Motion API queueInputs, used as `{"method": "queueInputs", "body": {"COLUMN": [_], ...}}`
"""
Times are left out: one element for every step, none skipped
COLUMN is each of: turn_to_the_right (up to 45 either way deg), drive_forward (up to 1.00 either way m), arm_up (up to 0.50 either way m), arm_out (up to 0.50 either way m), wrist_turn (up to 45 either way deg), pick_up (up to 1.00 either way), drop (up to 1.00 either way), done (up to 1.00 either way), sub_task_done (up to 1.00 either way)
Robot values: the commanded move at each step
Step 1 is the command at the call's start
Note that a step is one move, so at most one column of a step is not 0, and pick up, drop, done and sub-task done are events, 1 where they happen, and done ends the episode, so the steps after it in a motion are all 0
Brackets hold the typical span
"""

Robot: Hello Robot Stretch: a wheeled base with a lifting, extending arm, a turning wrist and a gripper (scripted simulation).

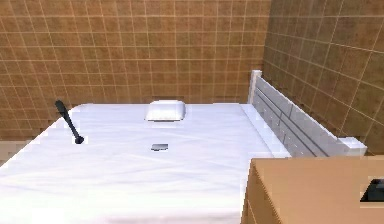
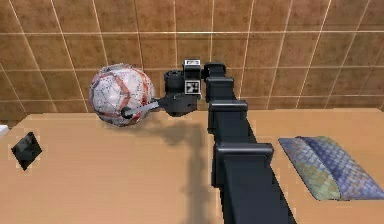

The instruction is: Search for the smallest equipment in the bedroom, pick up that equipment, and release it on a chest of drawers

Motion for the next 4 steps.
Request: {"method": "queueInputs", "body": {"turn_to_the_right": [0.0,0.0,0.0,0.0], "drive_forward": [0.00,0.00,0.00,0.00], "arm_up": [0.00,0.00,0.00,0.00], "arm_out": [0.00,0.00,0.00,-0.10], "wrist_turn": [45.0,45.0,0.0,0.0], "pick_up": [0.00,0.00,0.00,0.00], "drop": [0.00,0.00,1.00,0.00], "done": [0.00,0.00,0.00,0.00], "sub_task_done": [0.00,0.00,0.00,0.00]}}
